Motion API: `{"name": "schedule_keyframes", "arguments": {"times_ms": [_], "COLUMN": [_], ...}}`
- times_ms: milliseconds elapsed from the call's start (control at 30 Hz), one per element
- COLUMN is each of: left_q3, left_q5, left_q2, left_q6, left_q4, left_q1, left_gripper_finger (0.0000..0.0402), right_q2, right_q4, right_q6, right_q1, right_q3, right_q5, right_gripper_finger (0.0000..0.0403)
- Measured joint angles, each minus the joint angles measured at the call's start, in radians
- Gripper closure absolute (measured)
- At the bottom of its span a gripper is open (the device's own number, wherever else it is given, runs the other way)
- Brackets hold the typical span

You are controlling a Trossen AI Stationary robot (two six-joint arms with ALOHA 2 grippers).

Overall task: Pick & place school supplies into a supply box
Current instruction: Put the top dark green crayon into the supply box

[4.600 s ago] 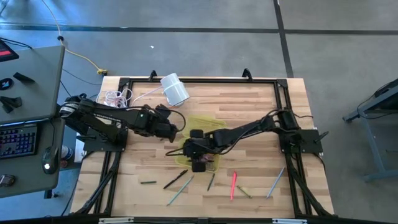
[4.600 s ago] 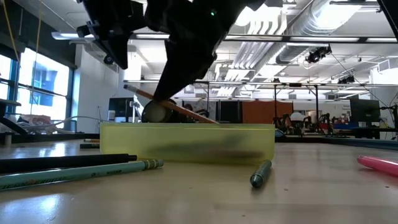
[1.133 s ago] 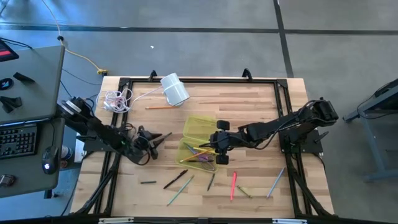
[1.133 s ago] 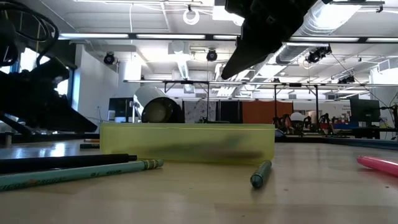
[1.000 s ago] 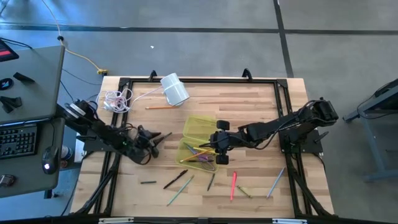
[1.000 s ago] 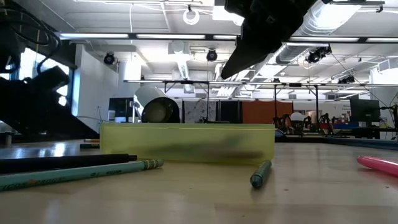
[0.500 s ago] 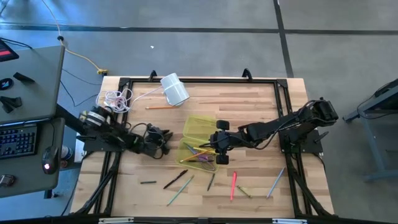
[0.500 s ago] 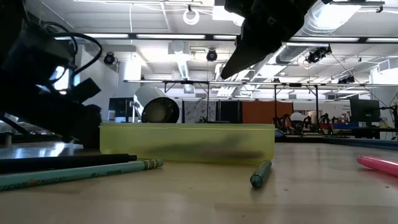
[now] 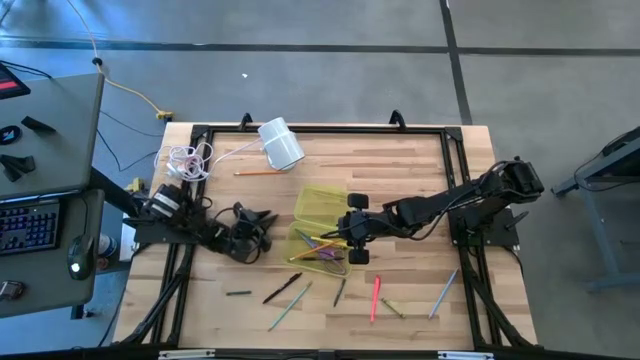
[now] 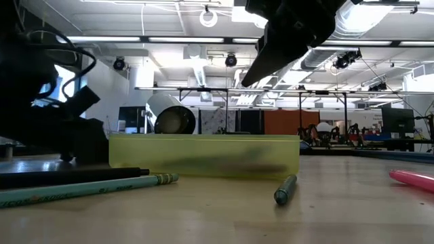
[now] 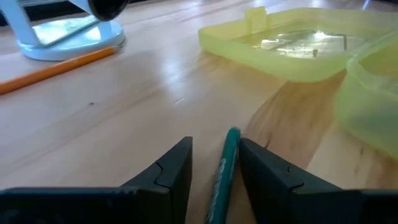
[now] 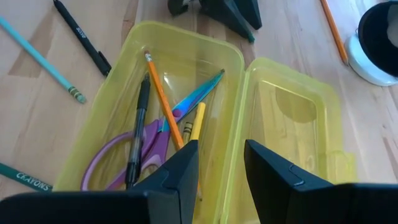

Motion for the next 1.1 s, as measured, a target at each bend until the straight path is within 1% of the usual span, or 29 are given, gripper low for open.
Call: {"name": "schedule_keyframes", "arguments": {"times_ms": [133,267,467,633,700,833,1000,1100], "left_q3": [-0.034,-0.046,-0.037,-0.02,-0.009,0.017,0.05,0.059], "left_q5": [-0.01,0.013,0.033,0.047,0.05,0.077,0.105,0.112], "left_q2": [-0.018,-0.02,-0.018,-0.018,-0.018,-0.017,-0.017,-0.017], "left_q6": [-0.018,-0.012,0.016,0.002,-0.002,0.015,0.045,0.051], "left_q4": [-0.005,0.02,0.071,0.072,0.072,0.084,0.081,0.075], "left_q1": [-0.024,-0.022,-0.021,-0.02,-0.02,-0.021,-0.022,-0.022], "left_gripper_finger": [0.0234,0.0243,0.0294,0.0342,0.0356,0.0353,0.0317,0.032], "right_q2": [0.0,0.0,0.0,0.0,0.0,0.0,0.0,0.0], "right_q4": [0.001,0.001,0.003,0.005,0.005,0.005,0.006,0.005], "right_q6": [0.0,-0.002,-0.003,-0.003,-0.003,-0.003,-0.002,-0.003], "right_q1": [0.0,0.0,0.0,0.0,0.0,0.0,0.0,0.0], "right_q3": [0.0,0.0,0.0,0.0,0.0,0.0,0.0,0.0], "right_q5": [0.0,0.0,0.0,0.0,0.0,0.0,0.0,-0.001], "right_gripper_finger": [0.0289,0.0289,0.0289,0.0289,0.0289,0.0289,0.0289,0.0289]}}
